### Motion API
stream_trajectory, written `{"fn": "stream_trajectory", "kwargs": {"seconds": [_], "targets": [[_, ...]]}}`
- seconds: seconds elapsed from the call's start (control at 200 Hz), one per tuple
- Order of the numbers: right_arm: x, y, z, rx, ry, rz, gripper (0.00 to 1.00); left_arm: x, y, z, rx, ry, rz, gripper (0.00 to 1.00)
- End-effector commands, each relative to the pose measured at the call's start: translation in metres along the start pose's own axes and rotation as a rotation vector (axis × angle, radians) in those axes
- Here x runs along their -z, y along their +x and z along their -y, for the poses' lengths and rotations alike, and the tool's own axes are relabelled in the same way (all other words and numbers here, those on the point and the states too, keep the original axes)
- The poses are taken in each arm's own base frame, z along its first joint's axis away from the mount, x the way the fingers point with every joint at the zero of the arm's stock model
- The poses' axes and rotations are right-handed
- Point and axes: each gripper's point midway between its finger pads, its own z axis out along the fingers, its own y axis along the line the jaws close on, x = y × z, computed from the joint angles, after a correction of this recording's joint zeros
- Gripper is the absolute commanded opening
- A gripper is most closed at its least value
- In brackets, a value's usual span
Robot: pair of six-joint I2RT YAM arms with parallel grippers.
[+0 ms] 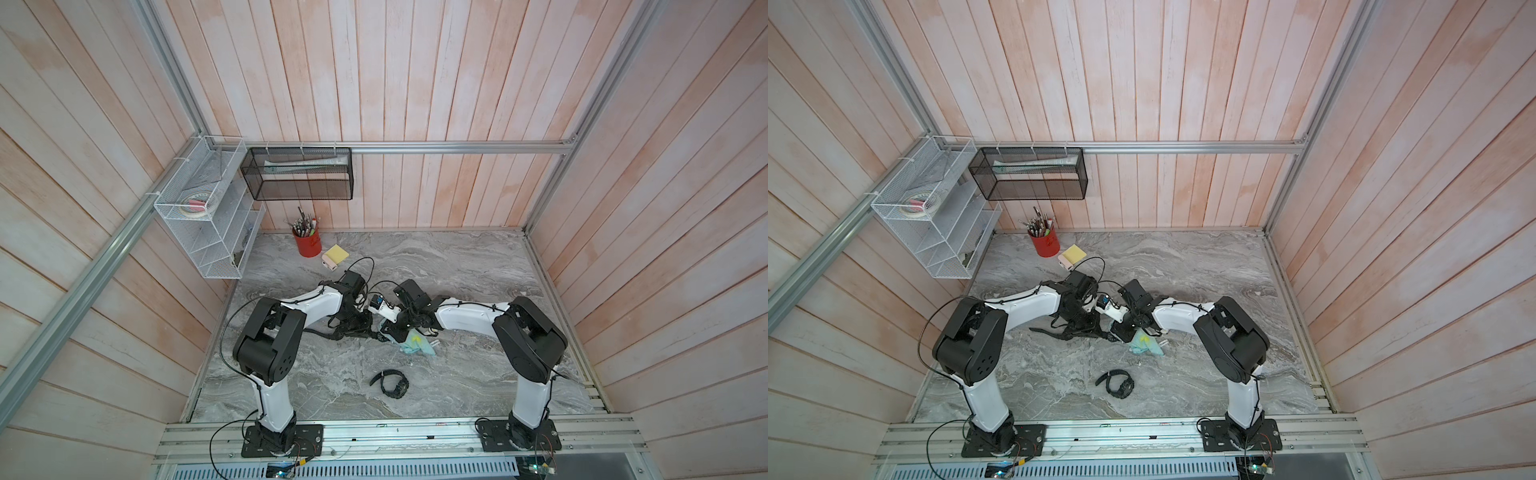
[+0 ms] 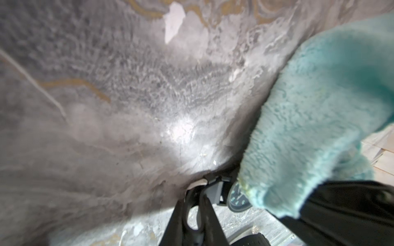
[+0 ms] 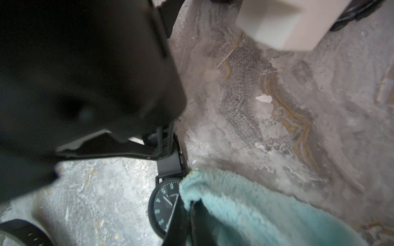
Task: Wipe the watch dial
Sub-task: Wipe the dirt from the watch dial.
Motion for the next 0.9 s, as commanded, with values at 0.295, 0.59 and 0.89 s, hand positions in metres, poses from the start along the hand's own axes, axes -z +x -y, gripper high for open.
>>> {"fn": "stream_trajectory", "kwargs": {"seconds": [0.295, 0.59, 0.89], "targets": [[0.0, 0.039, -0.009, 0.0, -0.015, -0.166, 0.0, -0.005, -0.005, -0.007, 0.019, 0.023, 0.006, 0.18], [0.007, 0.045, -0.025, 0.006, -0.075, -0.191, 0.0, -0.003, -0.007, -0.012, 0.04, 0.021, 0.02, 0.17], [0.01, 0.047, -0.026, -0.001, -0.069, -0.2, 0.0, -0.001, -0.011, -0.01, 0.115, 0.093, 0.058, 0.17]]}}
